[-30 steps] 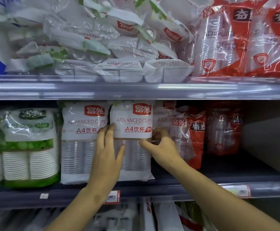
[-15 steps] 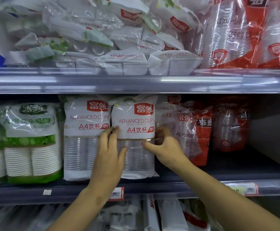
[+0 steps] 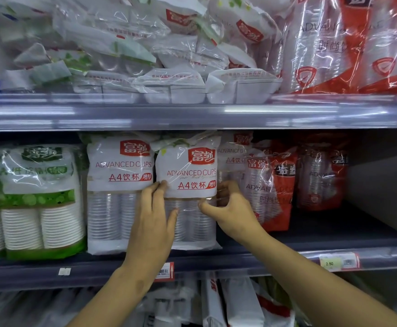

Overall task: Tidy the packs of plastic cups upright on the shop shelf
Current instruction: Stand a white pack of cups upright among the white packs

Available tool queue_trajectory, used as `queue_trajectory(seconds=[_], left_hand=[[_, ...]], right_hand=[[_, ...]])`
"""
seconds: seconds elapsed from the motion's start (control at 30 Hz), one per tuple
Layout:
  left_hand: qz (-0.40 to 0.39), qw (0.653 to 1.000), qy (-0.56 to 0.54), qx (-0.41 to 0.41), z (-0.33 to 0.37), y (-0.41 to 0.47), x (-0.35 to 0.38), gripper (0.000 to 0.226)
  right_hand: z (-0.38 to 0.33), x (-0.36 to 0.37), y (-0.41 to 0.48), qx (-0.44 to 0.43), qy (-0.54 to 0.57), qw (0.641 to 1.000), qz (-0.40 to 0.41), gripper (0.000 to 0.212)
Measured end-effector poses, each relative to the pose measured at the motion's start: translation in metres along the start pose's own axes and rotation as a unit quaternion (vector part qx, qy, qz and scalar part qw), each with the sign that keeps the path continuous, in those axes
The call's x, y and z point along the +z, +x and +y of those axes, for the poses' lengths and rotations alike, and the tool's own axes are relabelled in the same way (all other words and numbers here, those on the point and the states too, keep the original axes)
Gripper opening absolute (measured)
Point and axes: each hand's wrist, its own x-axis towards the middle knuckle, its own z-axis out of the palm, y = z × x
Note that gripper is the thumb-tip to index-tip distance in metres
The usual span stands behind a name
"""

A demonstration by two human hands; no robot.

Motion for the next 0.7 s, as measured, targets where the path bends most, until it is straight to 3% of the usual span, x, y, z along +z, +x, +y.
queue_trajectory(seconds=[0.53,0.7], left_hand=[[-0.007,0.998,-0.049,-0.048,0.019,-0.004,0.0,0.085],[0.012,0.996,-0.088,-0.025,0.037,-0.006,-0.008,0.059]], right_hand=[[-0.003,-0.011,-0.013,0.009,-0.003,1.0,-0.011,0.068],[-0.004,-0.025,-0.016,0.008,-0.033,0.999,0.019,0.06]])
